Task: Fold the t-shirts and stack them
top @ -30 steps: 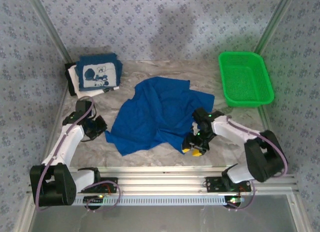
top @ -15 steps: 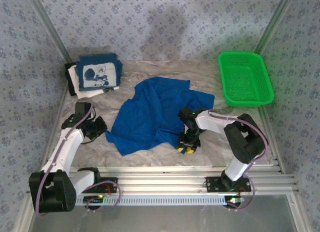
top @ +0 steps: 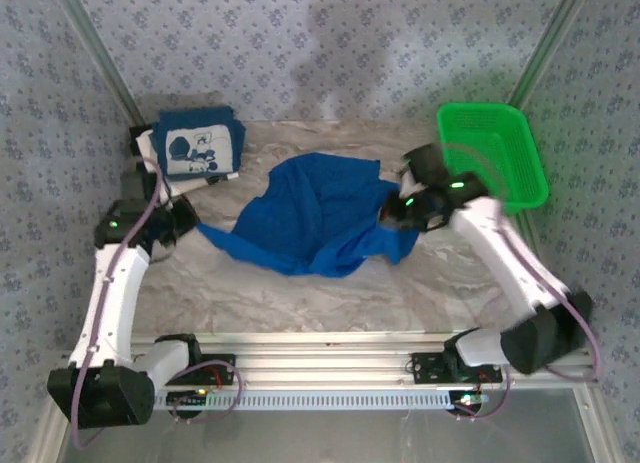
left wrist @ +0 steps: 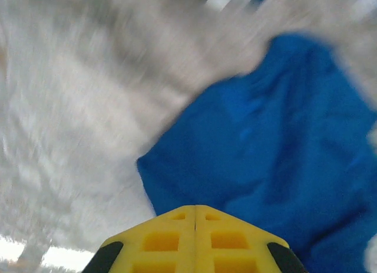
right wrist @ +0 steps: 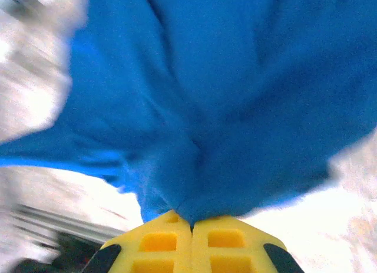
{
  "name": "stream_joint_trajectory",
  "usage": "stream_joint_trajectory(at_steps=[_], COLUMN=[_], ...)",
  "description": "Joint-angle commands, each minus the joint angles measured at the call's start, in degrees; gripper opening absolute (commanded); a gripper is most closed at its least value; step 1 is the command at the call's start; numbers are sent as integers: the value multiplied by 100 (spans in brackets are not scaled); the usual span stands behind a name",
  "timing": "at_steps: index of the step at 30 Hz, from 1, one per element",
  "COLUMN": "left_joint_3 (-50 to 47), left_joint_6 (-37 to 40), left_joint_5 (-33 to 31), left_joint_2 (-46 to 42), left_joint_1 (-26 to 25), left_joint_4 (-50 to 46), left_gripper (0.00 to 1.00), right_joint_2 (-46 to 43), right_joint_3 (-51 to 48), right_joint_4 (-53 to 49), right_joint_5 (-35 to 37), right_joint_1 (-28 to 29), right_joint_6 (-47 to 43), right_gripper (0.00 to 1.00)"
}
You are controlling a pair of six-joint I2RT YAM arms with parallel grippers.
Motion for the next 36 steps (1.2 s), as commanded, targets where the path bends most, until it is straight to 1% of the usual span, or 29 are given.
stream_joint_trajectory(at_steps=[1,3,4,7,9,11,12,14,18,21,23,25,26,28,30,31,33,34,35,36], left_joint_3=[1734,2823,3316,4808,5625,6389,6666,7226,8366,9487,10110,10216,10162,10123,10129,10129,10156,10151,10132,10113], left_joint_6=[182,206,219,354,475,617,611,533,131,-185,-611,-967,-1166,-1424,-1687,-1764,-1554,-1389,-1260,-1236], left_joint_5=[53,92,72,-46,-161,-225,-195,81,584,997,1398,1628,1684,1700,1699,1696,1614,1503,1424,1423], left_joint_2=[66,356,530,993,1298,1734,1945,2476,3732,4846,5565,5948,6063,6278,6440,6476,6433,6351,6261,6177], left_joint_1=[51,52,57,66,86,139,176,209,189,103,32,-93,-141,-197,-189,-173,-189,-185,-145,-82], left_joint_4=[-136,-155,-186,-237,-240,-264,-234,-76,-12,13,325,828,1207,1653,2114,2382,2785,2864,2911,2988], left_gripper=[0,0,0,0,0,0,0,0,0,0,0,0,0,0,0,0,0,0,0,0], right_joint_2=[-753,-799,-803,-654,-522,-366,-284,-20,825,1485,1909,2301,2522,3025,3543,3872,4503,4790,4973,5010], right_joint_3=[1182,1989,2300,3070,3338,3398,3385,3447,3929,4244,4344,4396,4537,4962,5714,6369,7513,8033,8328,8389], right_joint_4=[-1000,-963,-781,-111,333,839,1123,1656,1976,2188,2324,2712,2772,2980,3212,3227,3385,3639,3869,4099], right_joint_5=[-612,-1078,-1320,-2055,-2417,-2761,-2869,-2935,-2996,-3018,-2980,-3011,-3005,-3074,-3239,-3276,-3382,-3432,-3415,-3410], right_joint_1=[-943,-1585,-1881,-2605,-2946,-3331,-3432,-3515,-3481,-3445,-3367,-3251,-3198,-3115,-3087,-3081,-3149,-3219,-3302,-3385], right_joint_6=[-270,-287,-193,362,676,1011,1167,1413,1414,1340,1296,1354,1372,1447,1663,1757,2198,2559,2914,3151], right_gripper=[0,0,0,0,0,0,0,0,0,0,0,0,0,0,0,0,0,0,0,0])
